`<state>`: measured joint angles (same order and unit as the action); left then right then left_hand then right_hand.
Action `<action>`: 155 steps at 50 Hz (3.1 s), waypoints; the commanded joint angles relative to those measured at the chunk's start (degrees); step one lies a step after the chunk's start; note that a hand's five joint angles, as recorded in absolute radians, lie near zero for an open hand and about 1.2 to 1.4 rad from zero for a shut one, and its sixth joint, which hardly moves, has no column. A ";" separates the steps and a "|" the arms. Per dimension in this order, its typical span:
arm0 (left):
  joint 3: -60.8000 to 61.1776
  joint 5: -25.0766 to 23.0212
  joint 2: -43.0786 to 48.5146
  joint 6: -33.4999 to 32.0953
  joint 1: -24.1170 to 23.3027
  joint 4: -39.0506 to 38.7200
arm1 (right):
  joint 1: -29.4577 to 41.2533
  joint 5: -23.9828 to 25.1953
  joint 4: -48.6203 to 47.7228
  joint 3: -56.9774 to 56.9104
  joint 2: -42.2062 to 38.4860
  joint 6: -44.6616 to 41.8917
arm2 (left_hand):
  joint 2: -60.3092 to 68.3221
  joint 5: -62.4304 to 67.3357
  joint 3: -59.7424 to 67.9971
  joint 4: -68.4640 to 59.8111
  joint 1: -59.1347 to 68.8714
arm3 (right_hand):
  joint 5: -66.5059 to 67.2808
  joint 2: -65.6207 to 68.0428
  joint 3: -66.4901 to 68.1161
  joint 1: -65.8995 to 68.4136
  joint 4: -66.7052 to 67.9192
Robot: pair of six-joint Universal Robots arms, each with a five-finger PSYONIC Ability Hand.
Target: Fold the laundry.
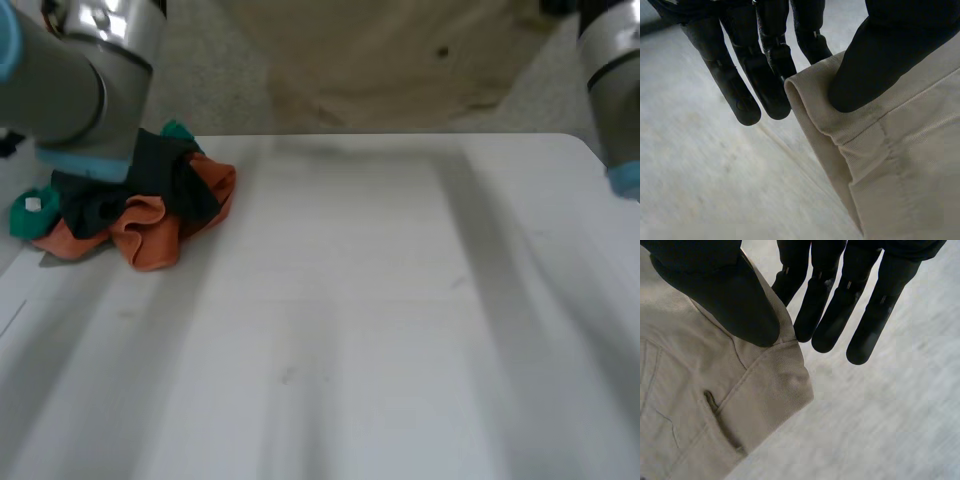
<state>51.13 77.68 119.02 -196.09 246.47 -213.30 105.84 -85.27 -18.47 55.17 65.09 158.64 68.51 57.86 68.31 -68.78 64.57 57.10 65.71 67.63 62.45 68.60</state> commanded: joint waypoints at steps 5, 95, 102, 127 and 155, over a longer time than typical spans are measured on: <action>21.62 -0.33 2.97 -0.96 -0.73 2.80 | 2.35 0.89 5.99 7.49 -11.12 -7.37 | 11.49 12.14 11.69 -11.22 15.43 | 12.90 14.29 12.37 17.55 11.40; 32.45 3.89 -1.24 -2.63 -10.40 12.20 | -9.78 8.63 8.90 39.32 -4.00 0.53 | -58.51 -57.86 -58.31 58.78 -54.57 | -30.82 -29.44 -31.35 -26.18 -32.32; 33.15 3.97 -1.59 -2.63 -9.87 12.29 | -13.20 3.71 7.74 38.61 -3.23 -0.34 | -58.51 -57.86 -58.31 58.78 -54.57 | 12.90 14.29 12.37 17.55 11.40; 38.87 4.06 -10.82 1.23 -6.62 12.38 | 10.86 22.95 1.95 38.00 0.67 -30.75 | -58.51 -57.86 -58.31 58.78 -54.57 | 12.90 14.29 12.37 17.55 11.40; -2.60 8.98 14.30 8.18 -20.15 26.43 | -8.20 18.03 16.00 32.56 14.55 16.18 | -58.12 -57.48 -57.93 58.40 -54.19 | -57.10 -55.71 -57.63 -52.45 -58.60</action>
<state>61.37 84.48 122.06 -187.87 230.34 -194.17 102.70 -66.96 -7.52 92.45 85.38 174.84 11.51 2.42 11.85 -11.43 11.04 2.30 12.02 11.56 12.71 11.60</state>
